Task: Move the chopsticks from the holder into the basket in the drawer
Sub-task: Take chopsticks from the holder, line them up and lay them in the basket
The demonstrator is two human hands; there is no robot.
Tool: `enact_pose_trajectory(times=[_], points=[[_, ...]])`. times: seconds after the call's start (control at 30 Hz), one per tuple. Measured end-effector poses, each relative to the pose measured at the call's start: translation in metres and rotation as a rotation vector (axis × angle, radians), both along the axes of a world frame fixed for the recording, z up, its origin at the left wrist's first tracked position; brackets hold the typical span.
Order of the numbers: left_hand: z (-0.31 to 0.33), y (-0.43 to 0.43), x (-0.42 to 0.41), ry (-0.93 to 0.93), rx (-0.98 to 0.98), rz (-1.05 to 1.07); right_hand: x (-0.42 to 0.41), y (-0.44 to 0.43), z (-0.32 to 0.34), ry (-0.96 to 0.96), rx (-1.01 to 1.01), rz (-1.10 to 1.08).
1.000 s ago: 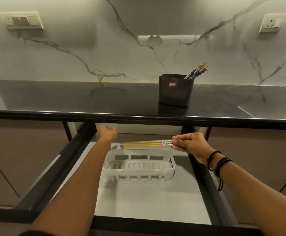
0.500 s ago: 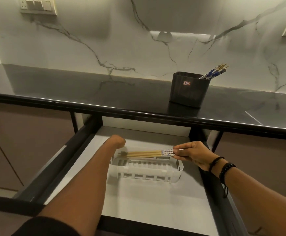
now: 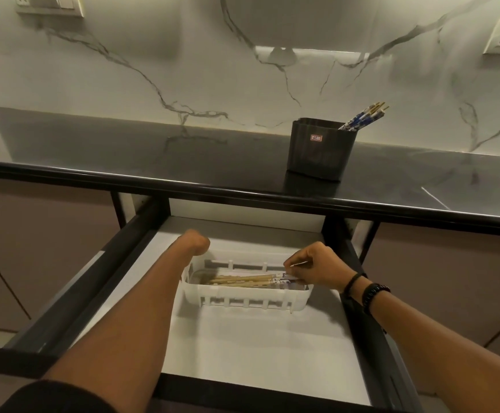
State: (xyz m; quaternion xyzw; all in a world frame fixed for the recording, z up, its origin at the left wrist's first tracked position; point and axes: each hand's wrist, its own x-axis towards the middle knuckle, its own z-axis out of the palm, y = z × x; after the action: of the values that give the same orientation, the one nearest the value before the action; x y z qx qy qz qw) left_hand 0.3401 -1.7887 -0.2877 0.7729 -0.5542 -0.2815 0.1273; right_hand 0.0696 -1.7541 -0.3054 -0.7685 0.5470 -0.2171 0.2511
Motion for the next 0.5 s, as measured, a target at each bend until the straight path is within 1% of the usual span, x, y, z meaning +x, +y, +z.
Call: enact_pose_trajectory(times=[0.2, 0.37, 0.5], points=[[-0.0012, 0.0014, -0.0026, 0.0, -0.035, -0.021, 0.0011, 0.0034, 0.0005, 0.134, -0.035, 0.053], [-0.003, 0.0016, -0.0063, 0.016, -0.068, -0.037, 0.0048, 0.0054, -0.004, 0.21, -0.051, 0.071], [-0.0072, -0.0002, -0.0077, 0.017, -0.081, -0.05, 0.0093, 0.0076, -0.0041, 0.178, -0.09, 0.063]])
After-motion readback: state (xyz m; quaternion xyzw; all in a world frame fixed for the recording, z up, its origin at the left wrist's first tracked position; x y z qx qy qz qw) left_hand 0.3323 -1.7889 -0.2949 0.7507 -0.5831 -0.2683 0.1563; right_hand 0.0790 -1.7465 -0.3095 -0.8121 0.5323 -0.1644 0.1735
